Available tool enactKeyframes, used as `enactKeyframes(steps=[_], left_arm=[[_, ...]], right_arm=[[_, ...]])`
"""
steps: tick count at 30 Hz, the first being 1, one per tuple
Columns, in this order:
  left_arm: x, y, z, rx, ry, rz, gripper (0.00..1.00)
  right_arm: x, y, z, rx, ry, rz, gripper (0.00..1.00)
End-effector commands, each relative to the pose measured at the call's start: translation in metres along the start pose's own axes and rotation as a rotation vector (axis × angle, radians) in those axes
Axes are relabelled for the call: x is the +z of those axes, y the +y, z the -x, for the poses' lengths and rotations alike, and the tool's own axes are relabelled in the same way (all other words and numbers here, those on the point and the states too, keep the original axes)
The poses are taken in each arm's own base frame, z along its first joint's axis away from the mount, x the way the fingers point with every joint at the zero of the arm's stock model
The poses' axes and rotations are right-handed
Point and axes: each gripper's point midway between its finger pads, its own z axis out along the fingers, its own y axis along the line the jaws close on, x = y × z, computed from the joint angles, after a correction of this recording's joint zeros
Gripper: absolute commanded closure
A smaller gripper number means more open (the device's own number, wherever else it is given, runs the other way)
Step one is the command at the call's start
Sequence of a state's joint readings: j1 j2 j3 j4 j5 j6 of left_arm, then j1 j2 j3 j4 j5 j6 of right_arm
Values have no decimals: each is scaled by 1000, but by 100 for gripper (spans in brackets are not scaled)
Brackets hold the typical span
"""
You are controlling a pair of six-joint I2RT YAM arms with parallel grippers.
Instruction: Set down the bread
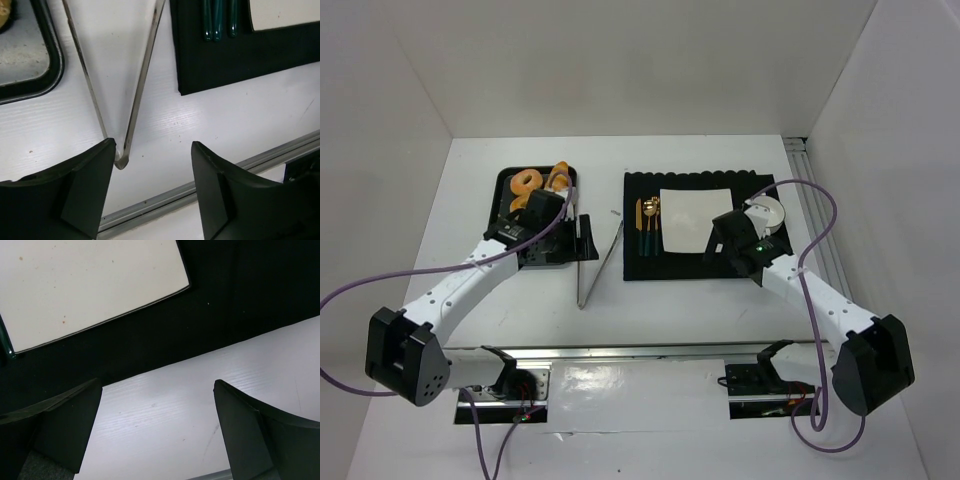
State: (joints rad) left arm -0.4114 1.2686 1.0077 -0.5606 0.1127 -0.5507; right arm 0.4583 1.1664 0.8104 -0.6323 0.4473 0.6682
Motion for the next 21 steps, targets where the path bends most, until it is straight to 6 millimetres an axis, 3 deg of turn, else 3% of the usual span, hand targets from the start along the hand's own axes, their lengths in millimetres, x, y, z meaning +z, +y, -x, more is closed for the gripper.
enactKeyframes(steps=[1,2,4,9,14,21], left_arm=[[1,-11,-2,44,0,-43,22],[2,-10,-2,62,-6,-29,11],[7,-2,-8,74,17,20,6],[19,17,-30,78,60,118,7],[26,22,-39,59,82,188,9],[56,28,-65,-11,168,201,4]], right_arm=[[-3,8,10,39,-41,54,0],[0,5,8,34,-34,51,0],[-1,10,2,37,-14,89,0],[2,7,-10,60,-8,117,0],[5,13,-15,42,-13,184,0],[9,15,-19,33,12,180,0]])
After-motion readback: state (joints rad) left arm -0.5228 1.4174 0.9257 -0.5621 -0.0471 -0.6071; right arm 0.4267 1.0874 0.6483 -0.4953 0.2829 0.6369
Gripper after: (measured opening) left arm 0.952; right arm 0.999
